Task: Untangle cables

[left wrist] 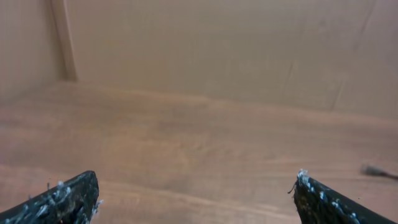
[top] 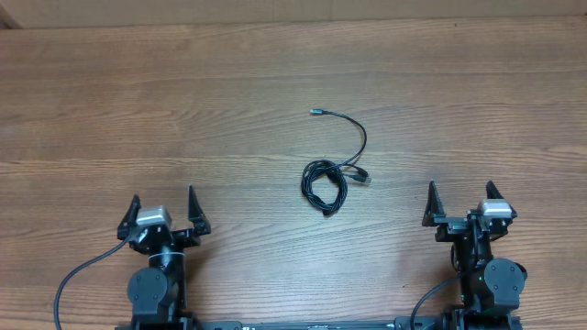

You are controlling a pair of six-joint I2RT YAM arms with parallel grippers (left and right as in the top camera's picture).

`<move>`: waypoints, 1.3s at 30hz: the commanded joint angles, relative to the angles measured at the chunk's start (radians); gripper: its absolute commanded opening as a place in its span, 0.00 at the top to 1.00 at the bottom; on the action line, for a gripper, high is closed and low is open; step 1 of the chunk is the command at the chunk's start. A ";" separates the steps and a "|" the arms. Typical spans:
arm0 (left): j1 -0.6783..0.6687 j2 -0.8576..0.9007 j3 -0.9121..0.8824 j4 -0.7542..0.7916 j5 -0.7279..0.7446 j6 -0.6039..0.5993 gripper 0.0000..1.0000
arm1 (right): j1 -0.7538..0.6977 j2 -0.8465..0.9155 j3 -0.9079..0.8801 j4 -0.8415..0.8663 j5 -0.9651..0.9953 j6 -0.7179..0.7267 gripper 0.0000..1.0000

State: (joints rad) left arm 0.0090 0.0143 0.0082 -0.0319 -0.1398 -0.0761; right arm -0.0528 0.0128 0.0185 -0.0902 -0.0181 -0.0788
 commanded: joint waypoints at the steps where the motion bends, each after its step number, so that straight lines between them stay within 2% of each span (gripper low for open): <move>1: 0.005 -0.003 -0.003 0.014 -0.005 -0.001 0.00 | -0.008 -0.010 -0.011 0.006 0.010 -0.002 0.00; 5: 0.004 -0.003 -0.003 0.014 0.174 -0.051 0.00 | -0.008 -0.010 -0.010 0.006 0.010 -0.002 0.00; 9: 0.004 -0.003 0.002 0.012 0.255 -0.054 0.00 | -0.008 -0.010 -0.010 0.006 0.010 -0.002 0.00; 18: 0.004 -0.003 0.061 -0.051 0.265 -0.067 0.00 | -0.008 -0.010 -0.011 0.006 0.010 -0.002 0.00; 29: 0.004 -0.003 0.197 -0.240 0.275 -0.071 0.00 | -0.008 -0.010 -0.010 0.006 0.010 -0.002 0.00; 39: 0.004 -0.003 0.227 -0.260 0.417 -0.131 0.00 | -0.008 -0.010 -0.010 0.006 0.010 -0.002 0.00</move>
State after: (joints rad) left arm 0.0090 0.0139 0.2028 -0.2928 0.2165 -0.1699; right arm -0.0528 0.0128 0.0185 -0.0902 -0.0181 -0.0788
